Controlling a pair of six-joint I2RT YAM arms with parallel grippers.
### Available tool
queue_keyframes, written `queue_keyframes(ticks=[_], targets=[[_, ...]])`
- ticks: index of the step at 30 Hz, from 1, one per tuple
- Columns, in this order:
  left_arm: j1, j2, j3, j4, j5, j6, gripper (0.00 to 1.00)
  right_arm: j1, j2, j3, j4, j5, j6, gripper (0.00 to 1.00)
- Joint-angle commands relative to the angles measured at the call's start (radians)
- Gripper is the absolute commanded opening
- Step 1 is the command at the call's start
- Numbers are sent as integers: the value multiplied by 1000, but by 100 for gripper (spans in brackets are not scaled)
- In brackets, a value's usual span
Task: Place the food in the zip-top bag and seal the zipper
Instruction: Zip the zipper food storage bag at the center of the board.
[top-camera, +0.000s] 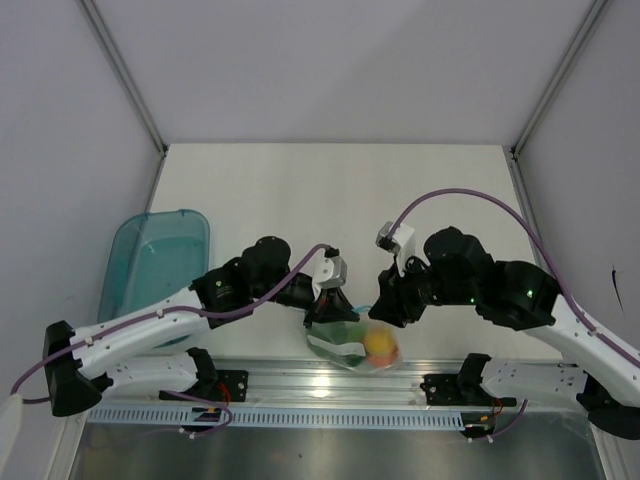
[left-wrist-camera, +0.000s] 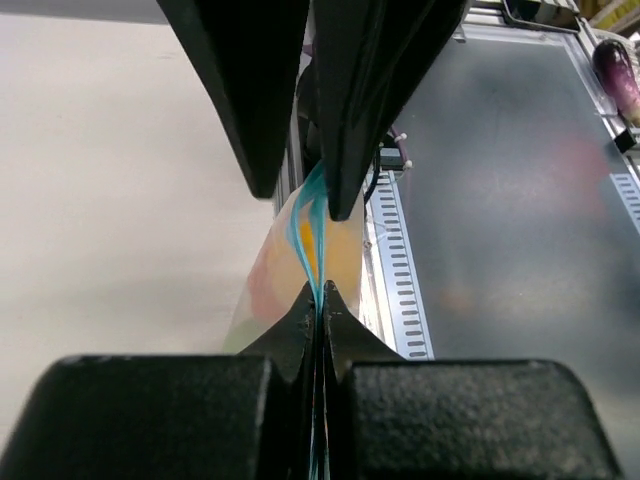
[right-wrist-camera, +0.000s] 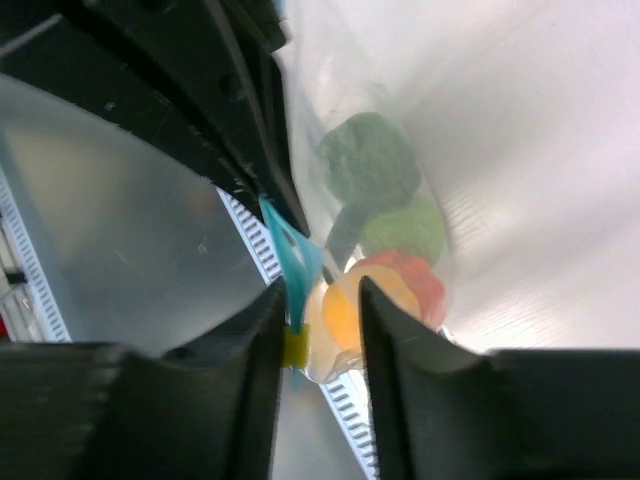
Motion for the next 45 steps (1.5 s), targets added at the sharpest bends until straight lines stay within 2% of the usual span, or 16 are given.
queue_keyframes(ticks=[1, 2, 3, 6, 14, 23, 26, 27, 29, 30, 34, 36, 37, 40, 43, 45], targets=[[-5, -53, -23, 2, -90, -80, 1, 1, -42, -21, 82, 127, 40, 46], [-5, -59, -31, 5, -109, -96, 1, 0, -54, -32, 83, 141, 47, 50], [-5, -69, -34, 11, -124, -125, 1, -2, -65, -53, 83, 158, 54, 59], [-5, -81, -49, 42, -129, -197, 1, -10, -138, -96, 108, 169, 80, 69], [-5, -40, -52, 114, -98, -332, 1, -16, -327, -294, 278, -22, 103, 64], [-3, -38, -67, 206, -82, -415, 1, -16, -336, -395, 410, -48, 106, 53], [-5, -44, -83, 226, -75, -433, 1, -14, -330, -419, 441, -34, 100, 45], [-5, -43, -84, 223, -74, -433, 1, -14, -329, -420, 447, -26, 97, 34], [-5, -43, -86, 221, -74, -433, 1, -14, -336, -420, 453, -2, 96, 19], [-5, -47, -93, 228, -71, -430, 1, -14, -341, -419, 454, 12, 99, 1], [-5, -56, -106, 231, -45, -406, 1, -14, -375, -416, 464, 33, 100, 0], [-5, -59, -104, 229, -40, -395, 11, -14, -378, -417, 464, 11, 99, 0], [-5, -62, -92, 237, -40, -395, 29, -14, -375, -417, 464, -2, 99, 0], [-5, -56, -54, 252, -49, -398, 62, -14, -353, -426, 467, -42, 100, 0], [-5, -4, 7, 248, -61, -401, 64, -14, -338, -431, 485, -71, 103, 0], [-5, 22, 41, 248, -65, -410, 61, -14, -327, -429, 487, -83, 103, 0]])
